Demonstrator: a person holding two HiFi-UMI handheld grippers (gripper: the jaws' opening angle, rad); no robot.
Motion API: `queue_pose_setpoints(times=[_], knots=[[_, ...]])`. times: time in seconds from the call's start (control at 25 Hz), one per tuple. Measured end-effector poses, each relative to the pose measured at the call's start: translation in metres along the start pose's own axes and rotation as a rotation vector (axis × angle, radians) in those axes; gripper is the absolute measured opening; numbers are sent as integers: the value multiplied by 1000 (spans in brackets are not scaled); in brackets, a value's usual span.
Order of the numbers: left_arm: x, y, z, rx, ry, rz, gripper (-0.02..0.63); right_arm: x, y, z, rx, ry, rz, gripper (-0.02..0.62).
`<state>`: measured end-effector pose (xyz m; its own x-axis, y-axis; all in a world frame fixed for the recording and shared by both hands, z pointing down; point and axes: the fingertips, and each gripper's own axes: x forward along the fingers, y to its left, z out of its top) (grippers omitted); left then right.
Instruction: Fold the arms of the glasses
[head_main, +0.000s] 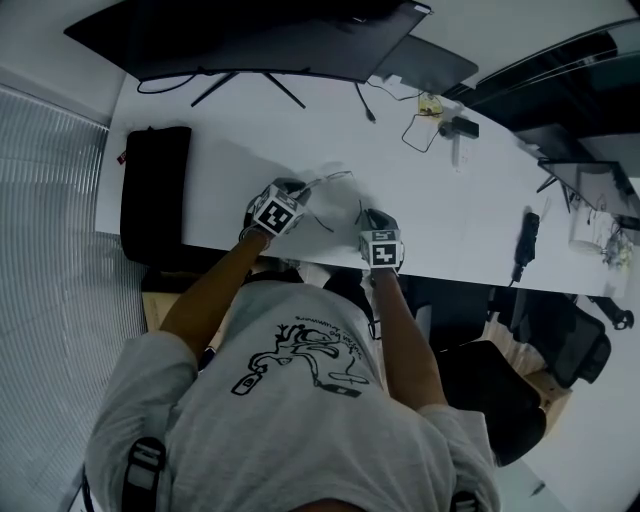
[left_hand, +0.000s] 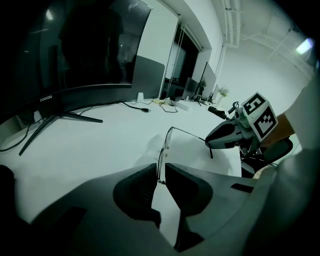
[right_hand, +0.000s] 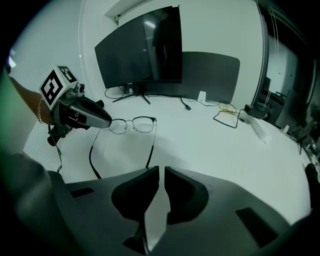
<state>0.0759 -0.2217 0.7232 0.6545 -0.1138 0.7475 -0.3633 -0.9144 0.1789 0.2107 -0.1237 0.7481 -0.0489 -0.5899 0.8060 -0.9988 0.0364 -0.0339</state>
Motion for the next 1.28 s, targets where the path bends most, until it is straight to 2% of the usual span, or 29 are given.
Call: queue_pose_setpoints(times=[0.68, 1.28], knots=[[2, -8, -1, 20, -40, 1, 63, 3, 25, 3, -34, -3, 53, 43], [-3, -25, -11, 7, -8, -10, 63, -1, 47, -5, -62, 6, 88, 43]])
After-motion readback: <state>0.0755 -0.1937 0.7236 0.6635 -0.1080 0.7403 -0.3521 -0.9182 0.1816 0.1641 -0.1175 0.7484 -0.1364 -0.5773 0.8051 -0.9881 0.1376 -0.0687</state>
